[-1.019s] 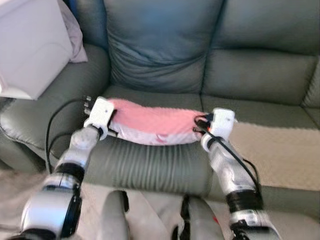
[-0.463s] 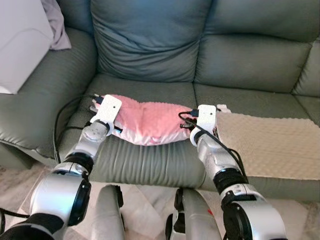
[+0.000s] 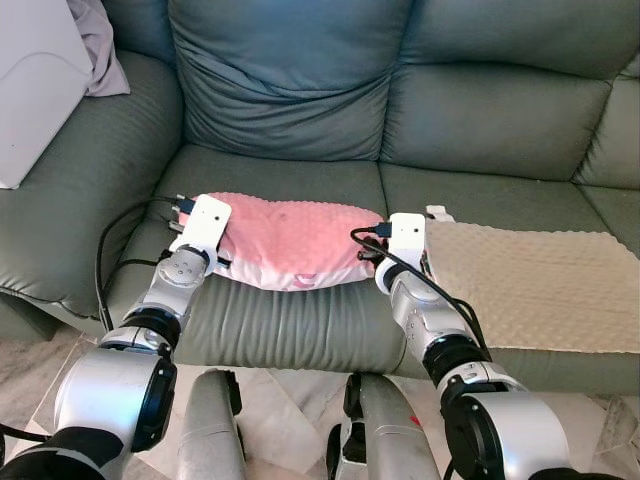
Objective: Move the pillow to the sofa
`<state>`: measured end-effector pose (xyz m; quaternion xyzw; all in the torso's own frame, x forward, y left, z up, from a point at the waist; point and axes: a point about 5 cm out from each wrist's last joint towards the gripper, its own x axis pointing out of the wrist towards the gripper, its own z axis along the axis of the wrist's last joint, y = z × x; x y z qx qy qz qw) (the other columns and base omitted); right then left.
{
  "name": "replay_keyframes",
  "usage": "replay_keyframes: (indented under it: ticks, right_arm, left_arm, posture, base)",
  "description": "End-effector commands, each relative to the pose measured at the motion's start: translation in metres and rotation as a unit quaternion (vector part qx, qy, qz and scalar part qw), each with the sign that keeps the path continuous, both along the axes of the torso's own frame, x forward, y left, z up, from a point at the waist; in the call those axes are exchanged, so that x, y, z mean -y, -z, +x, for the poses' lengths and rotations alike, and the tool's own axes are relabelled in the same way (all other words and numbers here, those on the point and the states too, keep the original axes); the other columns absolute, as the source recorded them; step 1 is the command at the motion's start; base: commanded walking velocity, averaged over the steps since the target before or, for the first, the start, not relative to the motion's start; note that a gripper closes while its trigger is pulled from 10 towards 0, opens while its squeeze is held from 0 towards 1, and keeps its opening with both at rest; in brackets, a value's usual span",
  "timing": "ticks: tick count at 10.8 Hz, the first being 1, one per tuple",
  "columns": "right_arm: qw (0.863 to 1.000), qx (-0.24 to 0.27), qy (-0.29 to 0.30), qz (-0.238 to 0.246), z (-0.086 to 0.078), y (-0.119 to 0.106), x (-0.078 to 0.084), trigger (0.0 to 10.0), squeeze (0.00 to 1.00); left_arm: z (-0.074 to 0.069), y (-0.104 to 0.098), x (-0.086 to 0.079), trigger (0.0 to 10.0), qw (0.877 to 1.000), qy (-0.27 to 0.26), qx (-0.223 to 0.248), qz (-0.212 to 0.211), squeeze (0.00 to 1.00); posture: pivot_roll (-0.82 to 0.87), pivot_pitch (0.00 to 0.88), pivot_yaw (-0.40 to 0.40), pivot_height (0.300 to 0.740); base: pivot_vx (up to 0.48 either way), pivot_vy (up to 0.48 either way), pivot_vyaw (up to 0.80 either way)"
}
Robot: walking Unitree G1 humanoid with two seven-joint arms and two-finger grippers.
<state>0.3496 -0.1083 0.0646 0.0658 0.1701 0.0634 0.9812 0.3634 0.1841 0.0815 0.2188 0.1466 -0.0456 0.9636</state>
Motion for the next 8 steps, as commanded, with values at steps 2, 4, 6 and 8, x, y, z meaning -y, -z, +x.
replay_keyframes:
  ticks: [2,4,6,8]
  right_arm:
    - [1.0,0.008,0.009,0.001,0.004,-0.005,0.004,10.0,1.0]
    - [1.0,0.0,0.013,0.003,0.002,-0.002,0.002,10.0,1.0]
    - [0.999,0.005,0.025,0.02,0.003,-0.007,0.0,10.0,1.0]
    - [0.999,-0.005,0.052,0.013,0.003,-0.009,0.001,10.0,1.0]
  left_arm:
    - [-0.002,0.004,-0.002,10.0,1.0,-0.002,-0.012,0.026,1.0]
    - [-0.005,0.008,-0.011,10.0,0.998,0.0,-0.027,0.056,1.0]
    - [-0.005,0.007,-0.013,10.0,0.996,0.014,-0.024,0.087,1.0]
    - [-0.004,0.004,-0.016,10.0,0.996,0.018,-0.02,0.091,1.0]
  posture:
    - [-0.1,0.146,-0.092,0.627]
    - [-0.1,0.124,-0.092,0.627]
    - [-0.08,0.101,-0.098,0.627]
    - [-0.08,0.056,-0.106,0.627]
  base:
    - [0.0,0.0,0.0]
    - [0.0,0.0,0.0]
    - [0.0,0.0,0.0]
    - [0.0,0.0,0.0]
